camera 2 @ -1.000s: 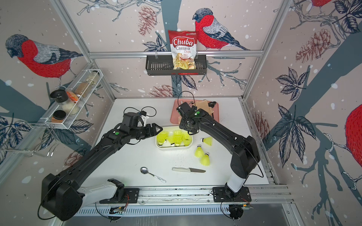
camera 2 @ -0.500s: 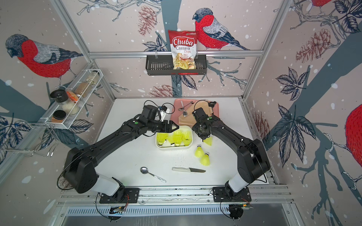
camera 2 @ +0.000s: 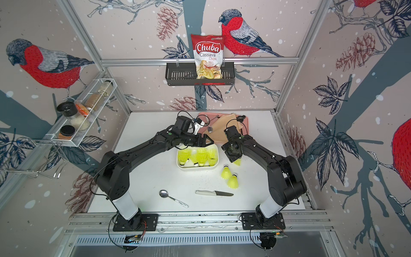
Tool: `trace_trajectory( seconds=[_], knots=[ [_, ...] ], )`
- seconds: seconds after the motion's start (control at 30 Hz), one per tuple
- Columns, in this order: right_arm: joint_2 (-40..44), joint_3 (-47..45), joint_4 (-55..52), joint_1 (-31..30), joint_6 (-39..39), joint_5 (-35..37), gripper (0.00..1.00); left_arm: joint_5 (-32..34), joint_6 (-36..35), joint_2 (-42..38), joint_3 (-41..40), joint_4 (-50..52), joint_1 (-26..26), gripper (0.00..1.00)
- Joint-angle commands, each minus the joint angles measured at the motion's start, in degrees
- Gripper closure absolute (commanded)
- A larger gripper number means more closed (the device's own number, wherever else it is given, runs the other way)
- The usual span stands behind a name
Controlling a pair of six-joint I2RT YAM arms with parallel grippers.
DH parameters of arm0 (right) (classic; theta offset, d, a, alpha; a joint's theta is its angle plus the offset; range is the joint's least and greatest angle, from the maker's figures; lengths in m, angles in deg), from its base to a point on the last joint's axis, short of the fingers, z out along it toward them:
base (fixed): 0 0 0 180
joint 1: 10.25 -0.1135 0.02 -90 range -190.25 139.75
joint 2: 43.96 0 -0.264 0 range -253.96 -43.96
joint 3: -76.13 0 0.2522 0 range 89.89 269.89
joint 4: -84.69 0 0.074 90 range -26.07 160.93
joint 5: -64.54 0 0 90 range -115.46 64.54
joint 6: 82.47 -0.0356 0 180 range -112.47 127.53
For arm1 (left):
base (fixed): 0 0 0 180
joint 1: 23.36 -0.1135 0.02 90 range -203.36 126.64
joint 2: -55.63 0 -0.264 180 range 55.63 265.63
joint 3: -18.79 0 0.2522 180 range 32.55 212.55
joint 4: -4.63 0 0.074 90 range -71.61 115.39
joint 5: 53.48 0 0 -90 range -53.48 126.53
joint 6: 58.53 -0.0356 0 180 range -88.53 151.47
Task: Put the shuttlecocks into the storage box
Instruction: Pick up the shuttlecock at the center of the board.
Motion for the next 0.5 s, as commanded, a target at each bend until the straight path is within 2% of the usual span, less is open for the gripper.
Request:
trace_trajectory(
  seconds=[0.0,0.47],
  knots=[
    [-0.71,-0.65,2.06,0.97,-3.72,-1.45,0.39,-1.58,-1.40,2.19,2.69,-1.98,0.22,0.14],
    [-3.56,-3.04,4.68,1.32,-12.50,-2.53,0.44,-3.66,-3.76,11.58,12.05,0.46,1.40,0.14]
  ],
)
